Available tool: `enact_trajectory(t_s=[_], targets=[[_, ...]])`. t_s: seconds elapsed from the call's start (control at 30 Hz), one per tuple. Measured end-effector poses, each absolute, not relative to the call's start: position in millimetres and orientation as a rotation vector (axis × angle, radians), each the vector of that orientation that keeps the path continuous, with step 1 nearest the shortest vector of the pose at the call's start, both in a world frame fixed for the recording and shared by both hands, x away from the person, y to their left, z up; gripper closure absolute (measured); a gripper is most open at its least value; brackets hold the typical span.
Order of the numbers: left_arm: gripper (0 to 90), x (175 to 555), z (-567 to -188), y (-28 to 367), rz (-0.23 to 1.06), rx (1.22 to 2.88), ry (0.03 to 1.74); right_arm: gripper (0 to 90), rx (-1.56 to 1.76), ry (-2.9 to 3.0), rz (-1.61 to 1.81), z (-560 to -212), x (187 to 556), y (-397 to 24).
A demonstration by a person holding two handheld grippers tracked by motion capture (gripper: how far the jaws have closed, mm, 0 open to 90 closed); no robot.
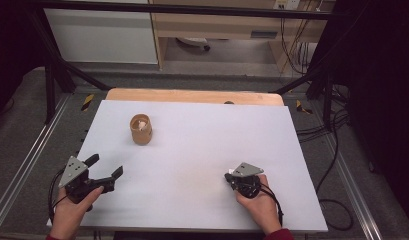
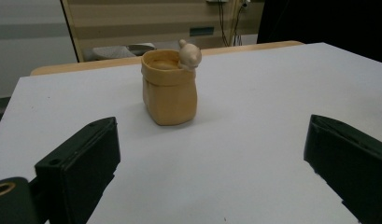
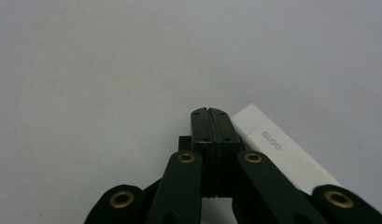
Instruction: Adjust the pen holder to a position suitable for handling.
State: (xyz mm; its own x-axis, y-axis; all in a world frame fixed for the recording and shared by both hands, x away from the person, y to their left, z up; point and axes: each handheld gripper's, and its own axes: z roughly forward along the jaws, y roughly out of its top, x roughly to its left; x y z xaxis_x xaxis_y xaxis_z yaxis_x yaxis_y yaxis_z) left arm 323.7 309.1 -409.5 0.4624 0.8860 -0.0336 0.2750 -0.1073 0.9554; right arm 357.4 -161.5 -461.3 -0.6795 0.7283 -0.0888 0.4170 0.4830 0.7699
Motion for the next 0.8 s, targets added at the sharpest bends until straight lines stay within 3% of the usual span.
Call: enact_trajectory(t_s=[0.8], targets=[[3.5, 324.0, -409.8, 308.4, 0.713, 1.642, 1.02, 90.0, 0.977, 2.299, 1.035, -461.5, 363.6, -160.7]])
